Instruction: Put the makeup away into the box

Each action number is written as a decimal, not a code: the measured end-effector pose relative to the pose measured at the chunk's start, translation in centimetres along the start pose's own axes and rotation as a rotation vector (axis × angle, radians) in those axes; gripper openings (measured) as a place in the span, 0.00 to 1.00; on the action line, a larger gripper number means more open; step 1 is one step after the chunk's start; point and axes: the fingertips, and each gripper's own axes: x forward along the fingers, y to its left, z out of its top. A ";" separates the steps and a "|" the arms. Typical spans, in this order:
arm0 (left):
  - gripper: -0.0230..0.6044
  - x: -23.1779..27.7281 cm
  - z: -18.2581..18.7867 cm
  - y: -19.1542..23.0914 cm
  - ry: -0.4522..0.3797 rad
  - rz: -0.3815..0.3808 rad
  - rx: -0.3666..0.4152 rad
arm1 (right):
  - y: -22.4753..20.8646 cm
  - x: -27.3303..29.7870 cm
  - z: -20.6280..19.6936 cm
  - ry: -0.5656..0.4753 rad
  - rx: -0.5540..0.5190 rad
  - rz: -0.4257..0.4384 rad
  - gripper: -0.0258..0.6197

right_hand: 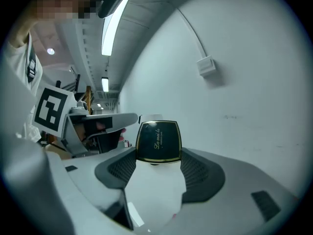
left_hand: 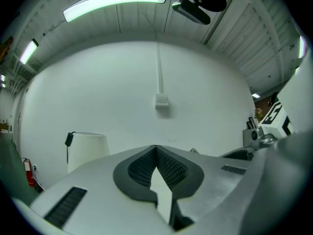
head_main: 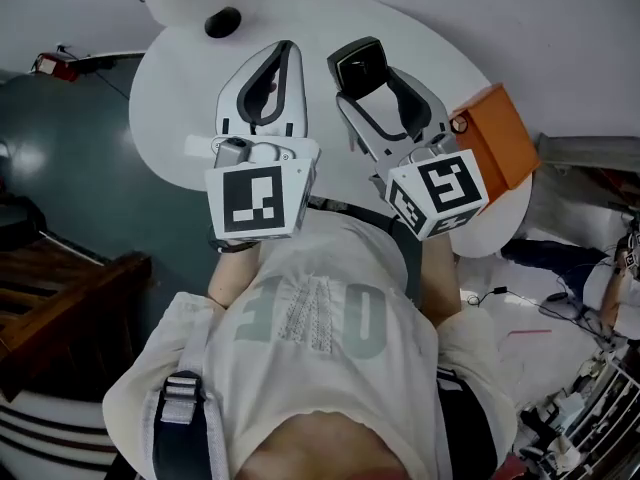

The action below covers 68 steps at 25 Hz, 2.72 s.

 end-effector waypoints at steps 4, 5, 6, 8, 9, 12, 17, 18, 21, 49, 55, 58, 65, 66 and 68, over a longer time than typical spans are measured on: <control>0.05 0.7 0.2 -2.2 -0.014 -0.051 0.016 | -1.1 -1.4 -0.6 0.010 -0.005 -0.048 0.50; 0.05 0.7 0.1 -2.8 -0.015 -0.067 0.017 | -1.3 -1.6 -0.8 0.017 -0.011 -0.058 0.50; 0.05 0.8 0.0 -3.3 -0.013 -0.082 0.015 | -1.5 -1.8 -1.0 0.029 -0.023 -0.068 0.50; 0.05 0.8 -0.4 -3.9 -0.001 -0.102 0.003 | -2.4 -2.3 -1.8 0.074 -0.057 -0.087 0.50; 0.05 0.7 -0.6 -4.0 0.007 -0.109 -0.003 | -3.3 -2.8 -2.6 0.109 -0.075 -0.097 0.50; 0.05 0.7 -1.1 -4.1 0.019 -0.117 -0.014 | -8.0 -4.9 -6.9 0.258 -0.119 -0.154 0.50; 0.05 0.5 -2.3 -3.8 0.053 -0.115 0.008 | -16.1 -10.3 -17.6 0.579 -0.123 -0.228 0.50; 0.05 0.5 -2.6 -3.8 0.065 -0.116 0.013 | -17.2 -11.4 -19.5 0.634 -0.118 -0.236 0.50; 0.05 0.8 -3.1 -4.1 0.086 -0.124 0.025 | -19.2 -14.2 -23.5 0.757 -0.097 -0.248 0.50; 0.05 3.0 -5.1 -8.1 0.151 -0.194 0.047 | -21.8 -12.9 -31.7 1.104 -0.043 -0.014 0.50; 0.05 3.1 -5.4 -7.8 0.167 -0.194 0.059 | -21.8 -13.1 -31.9 1.083 -0.046 -0.043 0.50; 0.05 3.3 -5.2 -8.1 0.154 -0.201 0.052 | -21.8 -13.3 -31.7 1.070 -0.048 -0.059 0.50; 0.05 3.5 -5.4 -8.3 0.165 -0.218 0.071 | -21.5 -14.2 -29.5 1.055 -0.099 -0.061 0.50; 0.05 3.5 -5.4 -8.3 0.162 -0.218 0.070 | -21.4 -14.4 -28.6 1.047 -0.123 -0.065 0.50; 0.05 3.7 -5.1 -8.4 0.150 -0.219 0.057 | -21.1 -14.1 -25.4 0.974 -0.167 -0.097 0.50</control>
